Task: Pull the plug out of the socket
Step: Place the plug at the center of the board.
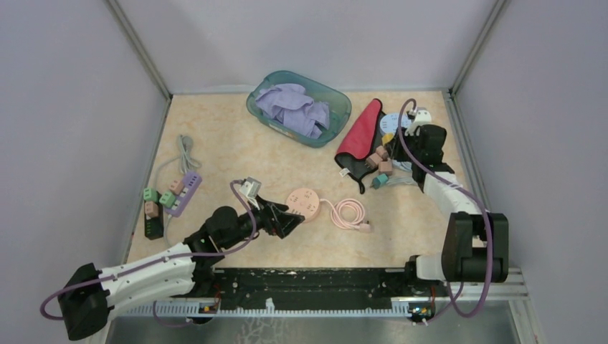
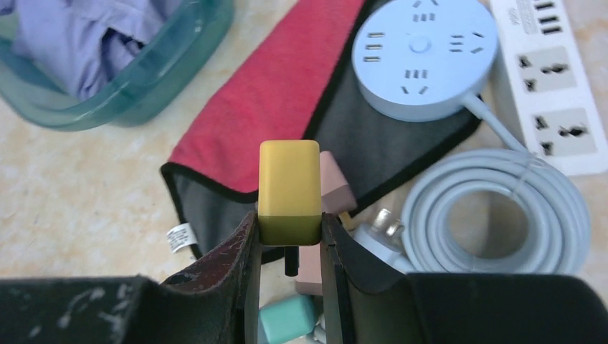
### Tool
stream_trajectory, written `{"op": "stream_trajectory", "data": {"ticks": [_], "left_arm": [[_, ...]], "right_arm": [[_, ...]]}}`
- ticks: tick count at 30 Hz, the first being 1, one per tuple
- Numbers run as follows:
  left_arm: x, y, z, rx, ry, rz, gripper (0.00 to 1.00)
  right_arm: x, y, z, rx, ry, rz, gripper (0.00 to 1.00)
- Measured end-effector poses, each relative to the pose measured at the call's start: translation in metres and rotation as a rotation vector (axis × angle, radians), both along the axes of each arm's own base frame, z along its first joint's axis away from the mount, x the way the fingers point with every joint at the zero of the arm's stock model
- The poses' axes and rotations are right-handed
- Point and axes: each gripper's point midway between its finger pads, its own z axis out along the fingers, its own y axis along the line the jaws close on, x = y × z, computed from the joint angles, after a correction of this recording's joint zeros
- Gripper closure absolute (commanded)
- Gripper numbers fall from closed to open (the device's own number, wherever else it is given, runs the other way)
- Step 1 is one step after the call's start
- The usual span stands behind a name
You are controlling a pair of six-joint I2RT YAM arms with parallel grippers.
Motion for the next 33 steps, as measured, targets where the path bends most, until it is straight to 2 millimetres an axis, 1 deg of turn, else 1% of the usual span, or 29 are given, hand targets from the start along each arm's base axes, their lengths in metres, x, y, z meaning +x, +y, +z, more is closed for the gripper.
{"op": "stream_trajectory", "data": {"ticks": [2, 5, 8, 10, 11, 12, 14, 15, 19, 27, 30, 33], "left_arm": [[0.0, 0.001, -0.003, 0.003, 0.005, 0.003, 0.0], [0.0, 0.002, -0.004, 0.004, 0.007, 0.008, 0.0], [0.0, 0.003, -0.005, 0.004, 0.009, 0.01, 0.0], [0.0, 0.003, -0.005, 0.004, 0.01, 0.01, 0.0], [0.0, 0.003, -0.005, 0.003, 0.01, 0.011, 0.0], [0.0, 0.003, -0.005, 0.002, 0.009, 0.011, 0.0], [-0.001, 0.004, -0.005, 0.0, 0.008, 0.011, 0.0], [-0.001, 0.004, -0.006, -0.001, 0.009, 0.01, 0.0], [-0.002, 0.005, -0.007, -0.005, 0.014, 0.01, 0.0], [-0.005, 0.006, 0.0, -0.06, 0.015, 0.009, 0.0], [-0.007, 0.007, -0.001, -0.102, 0.025, 0.01, 0.0], [-0.009, 0.01, -0.008, -0.143, 0.063, 0.021, 0.0]], "right_arm": [[0.005, -0.012, -0.004, -0.006, 0.014, -0.073, 0.94], [0.009, -0.023, -0.017, -0.006, 0.051, -0.14, 0.9], [0.009, -0.031, -0.03, 0.005, 0.095, -0.179, 0.76], [0.009, -0.035, -0.038, 0.01, 0.12, -0.195, 0.64], [0.009, -0.036, -0.041, 0.013, 0.129, -0.2, 0.59], [0.009, -0.036, -0.042, 0.017, 0.135, -0.203, 0.56], [0.008, -0.037, -0.045, 0.021, 0.146, -0.208, 0.46], [0.008, -0.037, -0.045, 0.025, 0.147, -0.21, 0.43], [0.012, -0.036, -0.04, 0.03, 0.135, -0.206, 0.42], [0.013, -0.029, -0.032, 0.045, 0.119, -0.16, 0.42], [0.008, -0.02, -0.027, 0.049, 0.11, -0.079, 0.42], [-0.001, -0.002, -0.012, 0.06, 0.069, 0.07, 0.42]]}}
